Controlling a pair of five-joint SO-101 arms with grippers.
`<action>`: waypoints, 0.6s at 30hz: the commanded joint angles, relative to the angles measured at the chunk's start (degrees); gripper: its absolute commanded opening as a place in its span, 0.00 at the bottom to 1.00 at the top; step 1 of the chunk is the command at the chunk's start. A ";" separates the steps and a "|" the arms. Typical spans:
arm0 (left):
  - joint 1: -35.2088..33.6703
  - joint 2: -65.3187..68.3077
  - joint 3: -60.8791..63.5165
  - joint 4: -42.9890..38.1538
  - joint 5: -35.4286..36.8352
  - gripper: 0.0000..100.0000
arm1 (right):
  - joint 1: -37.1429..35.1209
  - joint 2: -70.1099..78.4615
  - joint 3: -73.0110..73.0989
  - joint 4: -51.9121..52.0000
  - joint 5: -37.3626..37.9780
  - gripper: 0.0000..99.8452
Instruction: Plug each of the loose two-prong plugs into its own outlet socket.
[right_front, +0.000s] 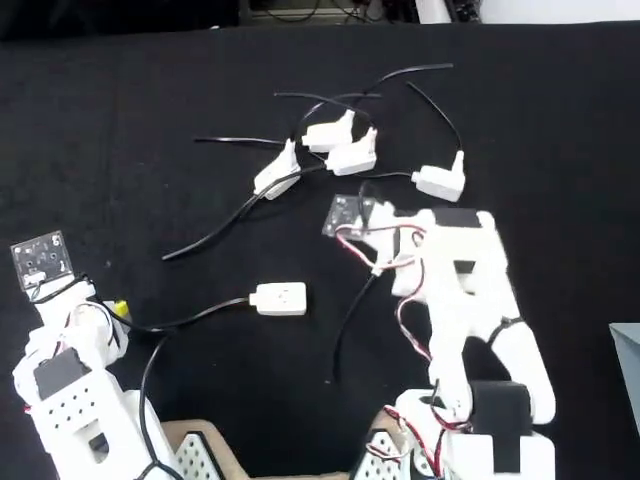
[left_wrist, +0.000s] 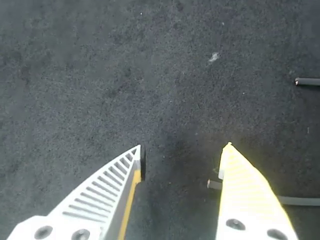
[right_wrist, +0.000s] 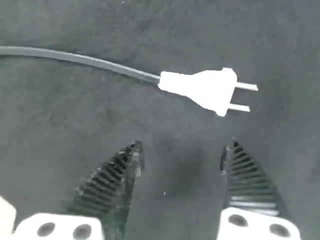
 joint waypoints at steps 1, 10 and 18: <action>0.84 -0.62 -0.57 -0.97 -0.18 0.26 | -3.78 -2.07 1.63 -3.34 1.49 0.25; 0.84 -0.62 -0.48 -0.97 -0.18 0.26 | -9.58 -0.31 2.24 -8.44 1.49 0.25; 0.84 -0.62 -0.48 -0.97 -0.18 0.26 | -9.41 10.07 0.48 -8.79 1.49 0.25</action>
